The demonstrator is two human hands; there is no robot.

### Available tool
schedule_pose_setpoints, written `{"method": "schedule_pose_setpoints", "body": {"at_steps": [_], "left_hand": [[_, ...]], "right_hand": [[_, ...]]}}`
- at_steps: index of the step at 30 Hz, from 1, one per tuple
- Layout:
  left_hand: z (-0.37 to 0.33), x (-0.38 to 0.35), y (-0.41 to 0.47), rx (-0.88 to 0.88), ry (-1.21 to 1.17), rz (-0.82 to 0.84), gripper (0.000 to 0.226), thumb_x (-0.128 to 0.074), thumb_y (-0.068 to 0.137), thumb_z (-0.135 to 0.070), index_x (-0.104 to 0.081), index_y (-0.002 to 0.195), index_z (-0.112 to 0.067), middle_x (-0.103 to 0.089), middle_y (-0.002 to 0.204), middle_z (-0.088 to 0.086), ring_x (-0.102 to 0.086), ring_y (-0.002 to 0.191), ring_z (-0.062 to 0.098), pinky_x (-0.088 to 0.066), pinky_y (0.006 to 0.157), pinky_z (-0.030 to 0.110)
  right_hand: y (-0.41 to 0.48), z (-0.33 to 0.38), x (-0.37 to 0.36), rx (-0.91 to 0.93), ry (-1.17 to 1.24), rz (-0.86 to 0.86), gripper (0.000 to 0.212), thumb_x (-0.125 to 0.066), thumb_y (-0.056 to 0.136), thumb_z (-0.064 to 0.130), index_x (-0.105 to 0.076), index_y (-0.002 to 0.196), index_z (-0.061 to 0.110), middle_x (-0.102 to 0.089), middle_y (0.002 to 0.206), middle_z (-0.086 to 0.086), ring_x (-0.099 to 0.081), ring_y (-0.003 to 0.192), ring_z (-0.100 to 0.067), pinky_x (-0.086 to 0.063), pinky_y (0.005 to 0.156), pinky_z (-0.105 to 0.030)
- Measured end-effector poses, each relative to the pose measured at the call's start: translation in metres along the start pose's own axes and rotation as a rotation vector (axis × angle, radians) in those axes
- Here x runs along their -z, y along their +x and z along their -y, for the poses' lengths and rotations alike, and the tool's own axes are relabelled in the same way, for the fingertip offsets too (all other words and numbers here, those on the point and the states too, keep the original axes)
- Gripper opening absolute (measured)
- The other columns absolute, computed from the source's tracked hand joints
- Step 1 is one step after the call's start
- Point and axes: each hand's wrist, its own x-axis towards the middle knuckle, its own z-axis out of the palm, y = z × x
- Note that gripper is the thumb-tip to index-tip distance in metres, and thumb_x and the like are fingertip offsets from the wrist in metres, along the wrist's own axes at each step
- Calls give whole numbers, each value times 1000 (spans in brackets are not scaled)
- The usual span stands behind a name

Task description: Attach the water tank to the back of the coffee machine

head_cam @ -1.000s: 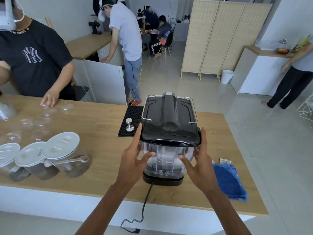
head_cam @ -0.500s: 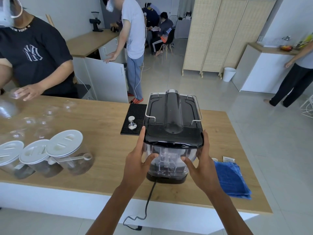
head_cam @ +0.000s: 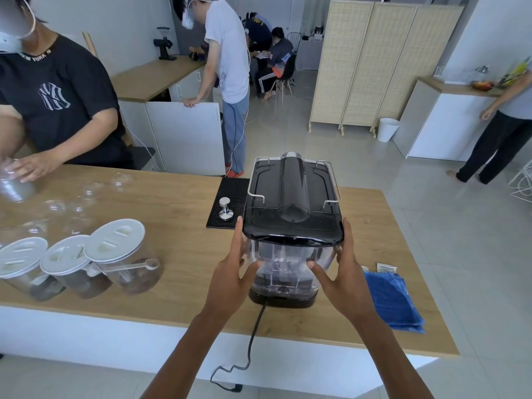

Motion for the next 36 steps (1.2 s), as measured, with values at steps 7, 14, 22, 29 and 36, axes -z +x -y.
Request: {"method": "schedule_pose_setpoints", "body": {"at_steps": [7,14,22,29,36], "left_hand": [[45,-6,-47,104,166,36,83,-59,98,-40,-6,162,-33,-61,144,7,-57,107,-4,-44,86,3],[114,-20,-81,318,477,257,96,-35,83,-80,-10,162,-31,-1,169,17,4,155,40,-4,120,60],[145,-33,-106,270,666,327,92,-29,89,-81,-32,159,-21,-15,166,22,-18,152,43,-21,120,59],[145,-34,-107,279,677,326,89,-32,90,-80,-35,158,-23,-19,167,20,-21,152,39,-16,121,54],[144,-35,-106,279,677,307,88,-30,89,-81,-39,156,-24,-21,166,20,-24,151,39,-22,120,57]], "right_hand": [[-28,-51,-14,-36,-174,53,96,-63,91,50,3,158,33,-20,166,4,-36,144,-21,-52,96,-44],[-75,-130,-39,-189,-534,198,104,-8,79,87,-19,158,19,-21,165,-10,-9,153,-34,-14,123,-53],[-96,-161,-63,-226,-701,226,88,-16,89,76,-23,158,22,-8,166,-18,-4,153,-38,-11,123,-54],[-98,-163,-68,-215,-743,189,81,-22,93,70,-20,159,23,-8,166,-16,-3,153,-36,-9,123,-53],[-98,-164,-69,-209,-745,181,81,-20,93,70,-23,158,22,-10,166,-16,-6,153,-36,-11,123,-54]]}}
